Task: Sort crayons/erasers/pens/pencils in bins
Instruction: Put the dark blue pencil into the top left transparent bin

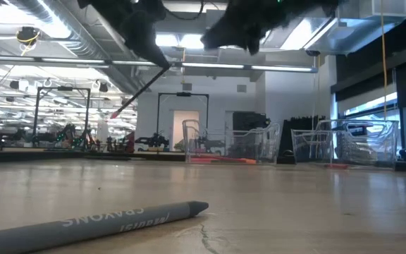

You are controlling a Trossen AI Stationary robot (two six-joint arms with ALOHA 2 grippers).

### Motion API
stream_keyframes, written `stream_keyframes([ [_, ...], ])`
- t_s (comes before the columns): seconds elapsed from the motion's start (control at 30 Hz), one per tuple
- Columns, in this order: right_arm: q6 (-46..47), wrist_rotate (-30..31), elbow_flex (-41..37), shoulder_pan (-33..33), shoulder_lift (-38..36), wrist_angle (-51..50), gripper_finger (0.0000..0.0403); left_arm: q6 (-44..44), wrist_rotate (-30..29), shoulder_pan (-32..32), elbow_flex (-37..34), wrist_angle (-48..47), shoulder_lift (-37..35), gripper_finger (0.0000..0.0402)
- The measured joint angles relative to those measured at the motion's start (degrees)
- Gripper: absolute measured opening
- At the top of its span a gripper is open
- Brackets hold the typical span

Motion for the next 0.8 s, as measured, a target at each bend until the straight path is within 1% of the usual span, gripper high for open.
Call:
stream_keyframes([
  [0.17,-3.9,-2.7,-5.8,-2.5,0.0,9.5,0.0130,1.2,0.0,-1.9,0.0,2.8,0.0,0.0002],
  [0.33,-7.8,-3.0,-9.0,-3.4,1.1,15.5,0.0130,1.2,0.0,-3.0,0.0,5.4,-0.6,0.0002],
  [0.43,-8.5,-2.9,-9.0,-3.6,3.3,16.8,0.0130,1.2,0.0,-3.4,0.0,6.4,-0.7,0.0002],
  [0.57,-11.5,-2.9,-9.0,-3.6,7.6,18.9,0.0130,1.2,0.0,-3.6,0.0,7.2,-0.7,0.0002],
  [0.7,-12.5,-2.9,-8.9,-4.4,13.1,26.5,0.0130,1.2,0.0,-4.0,0.0,9.8,-0.7,0.0001],
  [0.8,-12.4,-2.9,-7.8,-5.3,15.9,28.4,0.0130,1.3,1.7,-4.5,0.0,11.1,-0.7,0.0003],
])
